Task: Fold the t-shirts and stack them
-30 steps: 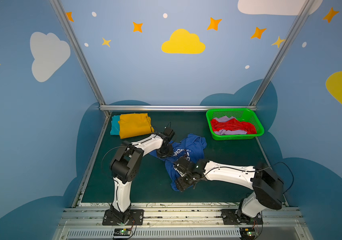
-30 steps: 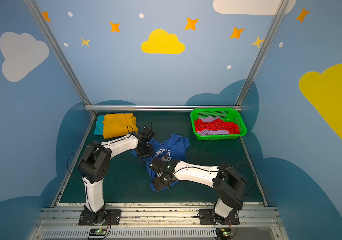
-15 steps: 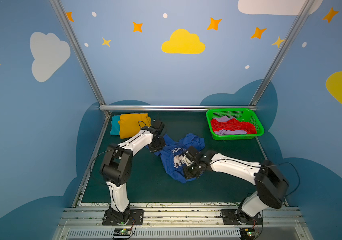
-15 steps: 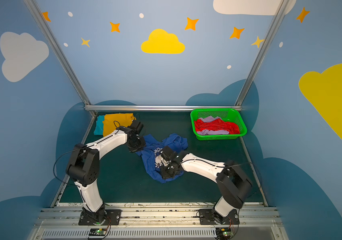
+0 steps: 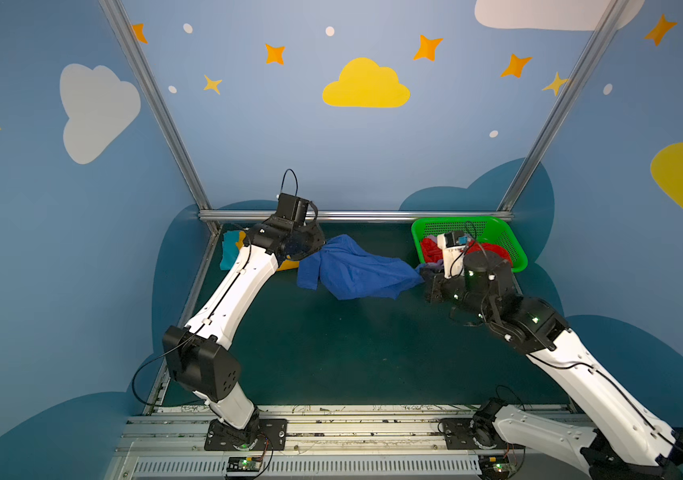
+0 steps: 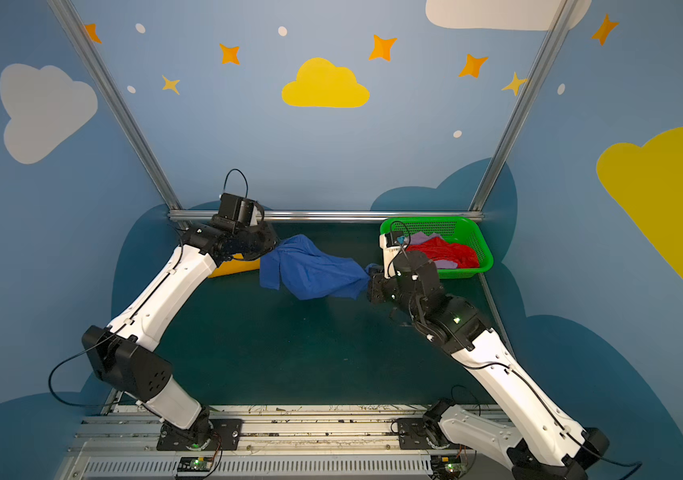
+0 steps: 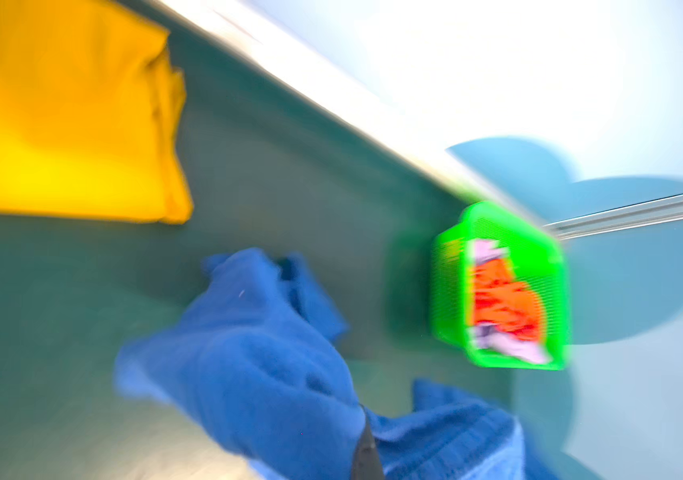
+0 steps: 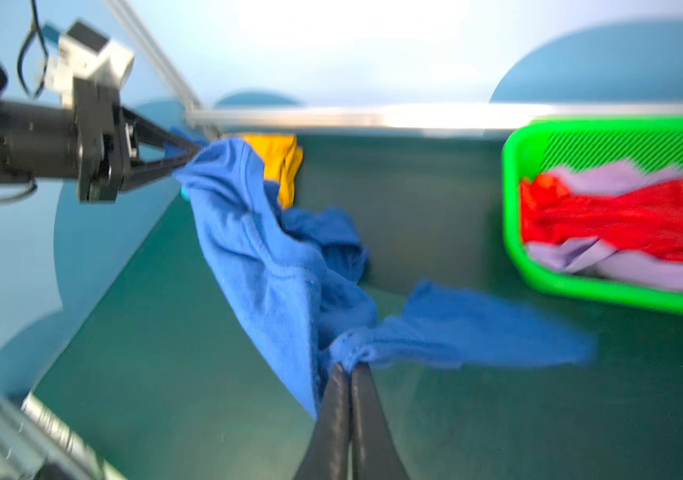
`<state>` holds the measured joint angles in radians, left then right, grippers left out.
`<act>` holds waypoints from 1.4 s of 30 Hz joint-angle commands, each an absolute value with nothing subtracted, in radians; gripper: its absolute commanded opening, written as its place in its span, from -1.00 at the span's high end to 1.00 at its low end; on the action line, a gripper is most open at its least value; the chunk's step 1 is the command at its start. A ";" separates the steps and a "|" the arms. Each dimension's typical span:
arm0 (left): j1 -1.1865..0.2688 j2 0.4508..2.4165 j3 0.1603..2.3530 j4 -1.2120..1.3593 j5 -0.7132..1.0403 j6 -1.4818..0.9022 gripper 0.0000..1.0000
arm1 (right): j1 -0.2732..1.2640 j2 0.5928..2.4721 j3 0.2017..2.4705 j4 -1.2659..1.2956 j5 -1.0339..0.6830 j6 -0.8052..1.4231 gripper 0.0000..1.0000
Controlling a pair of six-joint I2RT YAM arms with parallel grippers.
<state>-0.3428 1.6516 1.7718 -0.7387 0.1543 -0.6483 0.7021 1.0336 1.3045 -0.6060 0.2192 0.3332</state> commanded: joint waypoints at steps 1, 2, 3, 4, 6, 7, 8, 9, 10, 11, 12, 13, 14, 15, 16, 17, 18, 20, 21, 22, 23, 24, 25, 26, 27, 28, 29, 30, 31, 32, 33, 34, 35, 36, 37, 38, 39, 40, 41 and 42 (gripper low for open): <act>-0.355 1.689 1.875 -0.704 0.203 -0.680 0.93 | 0.691 1.023 1.420 -0.568 0.327 0.251 1.00; -0.375 1.709 1.900 -0.698 0.205 -0.687 0.92 | 0.687 1.033 1.460 -0.580 0.337 0.229 1.00; -0.393 1.730 1.919 -0.687 0.204 -0.691 0.93 | 0.684 1.047 1.499 -0.604 0.349 0.218 1.00; -0.413 1.750 1.929 -0.662 0.253 -0.698 0.93 | 0.681 1.066 1.538 -0.629 0.373 0.206 1.00; -0.448 1.790 1.936 -0.591 0.312 -0.727 0.93 | 0.674 1.082 1.576 -0.634 0.422 0.174 1.00; -0.462 1.814 1.946 -0.557 0.337 -0.742 0.93 | 0.664 1.086 1.589 -0.628 0.456 0.162 1.00; -0.474 1.845 1.969 -0.542 0.356 -0.759 0.92 | 0.645 1.091 1.609 -0.624 0.475 0.153 1.00; -0.482 1.874 1.997 -0.535 0.367 -0.768 0.93 | 0.625 1.096 1.631 -0.625 0.483 0.147 1.00; -0.490 1.907 2.028 -0.523 0.385 -0.778 0.93 | 0.603 1.098 1.658 -0.623 0.491 0.144 1.00; -0.499 1.939 2.057 -0.506 0.403 -0.787 0.93 | 0.581 1.102 1.689 -0.618 0.501 0.139 1.00; -0.503 1.965 2.075 -0.486 0.419 -0.801 0.93 | 0.568 1.106 1.718 -0.610 0.516 0.134 1.00; -0.509 1.994 2.102 -0.462 0.435 -0.818 0.93 | 0.559 1.108 1.752 -0.592 0.532 0.122 1.00; -0.513 2.027 2.132 -0.432 0.462 -0.838 0.93 | 0.558 1.110 1.782 -0.566 0.528 0.102 1.00; -0.517 2.057 2.165 -0.406 0.486 -0.854 0.93 | 0.559 1.113 1.813 -0.545 0.495 0.074 1.00; -0.524 2.096 2.223 -0.398 0.502 -0.867 0.93 | 0.565 1.120 1.851 -0.532 0.409 0.040 1.00; -0.532 2.140 2.318 -0.413 0.516 -0.867 0.93 | 0.577 1.128 1.889 -0.523 0.336 0.020 1.00; -0.537 2.190 2.418 -0.441 0.523 -0.864 0.93 | 0.597 1.140 1.920 -0.521 0.308 0.011 1.00; -0.550 2.320 2.729 -0.515 0.539 -0.859 0.93 | 0.665 1.168 1.983 -0.524 0.320 -0.036 1.00; -0.551 2.374 2.851 -0.529 0.552 -0.871 0.93 | 0.699 1.175 1.995 -0.517 0.338 -0.061 1.00; -0.550 2.434 2.959 -0.523 0.564 -0.904 0.92 | 0.739 1.175 1.989 -0.499 0.344 -0.091 1.00; -0.545 2.470 3.013 -0.481 0.586 -0.942 0.92 | 0.767 1.166 1.973 -0.479 0.335 -0.114 1.00; -0.538 2.482 3.016 -0.434 0.604 -0.976 0.93 | 0.784 1.157 1.953 -0.459 0.315 -0.123 1.00; -0.528 2.479 2.990 -0.382 0.623 -1.007 0.93 | 0.795 1.146 1.928 -0.446 0.276 -0.125 1.00; -0.516 2.464 2.939 -0.329 0.647 -1.026 0.93 | 0.803 1.139 1.909 -0.446 0.231 -0.118 1.00; -0.509 2.448 2.893 -0.305 0.662 -1.031 0.93 | 0.809 1.134 1.896 -0.456 0.186 -0.110 1.00; -0.501 2.429 2.843 -0.290 0.675 -1.021 0.93 | 0.820 1.134 1.882 -0.474 0.131 -0.099 1.00; -0.492 2.409 2.802 -0.290 0.684 -0.999 0.93 | 0.832 1.134 1.866 -0.496 0.084 -0.083 1.00; -0.483 2.395 2.776 -0.308 0.684 -0.977 0.92 | 0.848 1.137 1.843 -0.508 0.055 -0.070 1.00; -0.471 2.379 2.752 -0.336 0.685 -0.946 0.93 | 0.868 1.140 1.805 -0.510 0.024 -0.052 1.00; -0.460 2.364 2.735 -0.373 0.687 -0.911 0.93 | 0.894 1.145 1.765 -0.511 0.003 -0.037 1.00; -0.450 2.353 2.723 -0.423 0.681 -0.877 0.93 | 0.918 1.151 1.727 -0.511 -0.009 -0.022 1.00; -0.436 2.337 2.706 -0.491 0.678 -0.826 0.93 | 0.947 1.161 1.686 -0.508 -0.023 -0.005 1.00; -0.423 2.316 2.681 -0.571 0.672 -0.761 0.93 | 0.974 1.173 1.640 -0.500 -0.032 0.017 1.00; -0.413 2.293 2.642 -0.634 0.651 -0.714 0.93 | 0.997 1.187 1.600 -0.486 -0.042 0.038 1.00; -0.399 2.251 2.557 -0.665 0.635 -0.673 0.93 | 1.026 1.203 1.556 -0.472 -0.054 0.061 1.00; -0.385 2.190 2.416 -0.629 0.630 -0.658 0.93 | 1.053 1.220 1.510 -0.454 -0.057 0.087 1.00; -0.371 2.124 2.256 -0.547 0.629 -0.665 0.93 | 1.074 1.234 1.472 -0.431 -0.065 0.109 1.00; -0.349 2.039 2.060 -0.420 0.624 -0.690 0.93 | 1.095 1.254 1.429 -0.405 -0.078 0.136 1.00; -0.319 1.967 1.878 -0.298 0.609 -0.739 0.93 | 1.112 1.273 1.389 -0.378 -0.096 0.163 1.00; -0.288 1.914 1.742 -0.198 0.602 -0.782 0.93 | 1.125 1.292 1.363 -0.360 -0.116 0.179 1.00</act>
